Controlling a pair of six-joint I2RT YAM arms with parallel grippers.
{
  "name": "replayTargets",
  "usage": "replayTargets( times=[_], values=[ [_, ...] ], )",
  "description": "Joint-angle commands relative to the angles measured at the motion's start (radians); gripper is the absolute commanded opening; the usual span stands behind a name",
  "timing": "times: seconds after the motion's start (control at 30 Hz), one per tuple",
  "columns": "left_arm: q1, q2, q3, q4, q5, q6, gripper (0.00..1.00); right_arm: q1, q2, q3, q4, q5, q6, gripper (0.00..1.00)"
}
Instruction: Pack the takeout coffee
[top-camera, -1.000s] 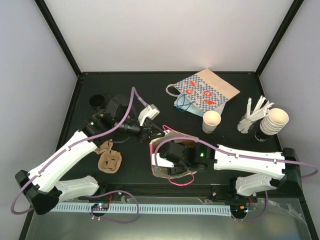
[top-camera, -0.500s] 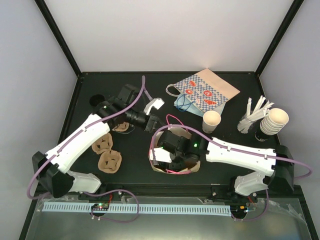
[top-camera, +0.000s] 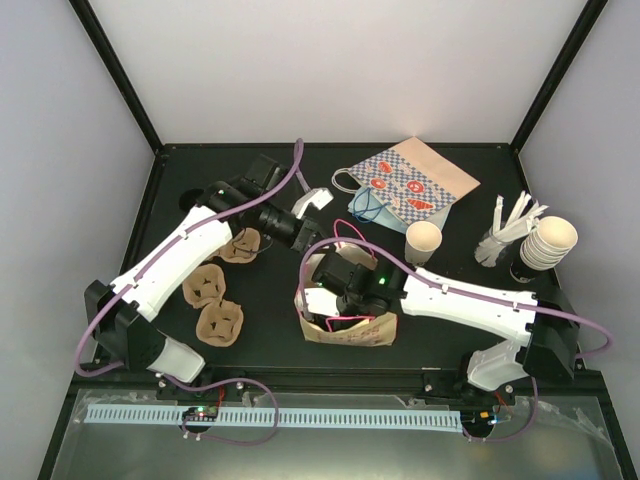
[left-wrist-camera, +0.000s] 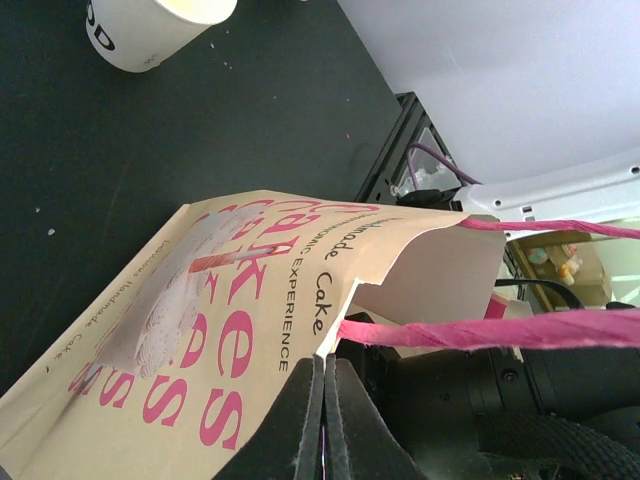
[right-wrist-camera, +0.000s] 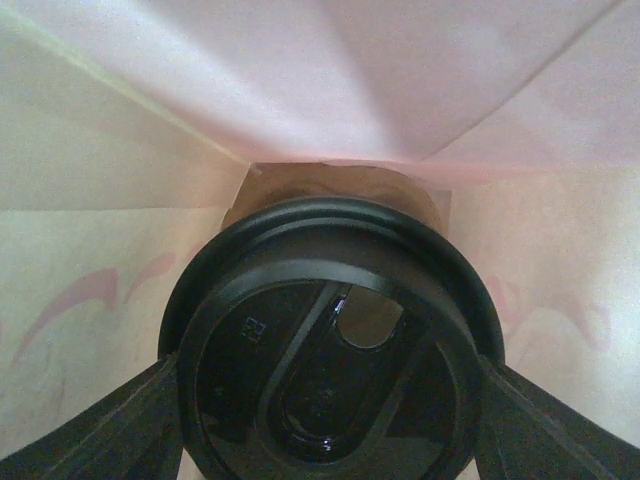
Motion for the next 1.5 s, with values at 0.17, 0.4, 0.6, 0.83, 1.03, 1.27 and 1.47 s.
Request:
replayTargets(
  times=[0.17,0.4,0.6,0.83,1.03,1.27,1.47],
  values=[
    [0.021,-0.021,0.028,0.021,0.062,0.041,0.02,-0.013,0.085,-0.043,-0.027,-0.110,0.013,0.39],
    [0.022,-0.060,-0.005,0.035,0.060,0.031,0.02,-0.016,0.156,-0.049,-0.015,-0.130,0.029,0.36],
    [0.023,-0.080,-0.022,0.040,0.052,0.027,0.02,-0.016,0.154,-0.070,0.001,-0.112,0.040,0.37],
    [0.024,-0.108,-0.041,0.045,0.042,0.023,0.02,-0.014,0.111,-0.089,0.022,-0.089,0.049,0.40],
    [0.023,-0.128,-0.065,0.063,0.042,0.013,0.02,0.038,0.096,-0.132,0.042,-0.007,0.036,0.41],
    [0.023,-0.139,-0.084,0.073,0.039,0.005,0.02,0.069,0.084,-0.147,0.027,-0.003,0.019,0.40],
    [0.023,-0.145,-0.092,0.079,0.037,-0.001,0.01,0.069,0.136,-0.091,-0.025,-0.044,0.012,0.31]
  ],
)
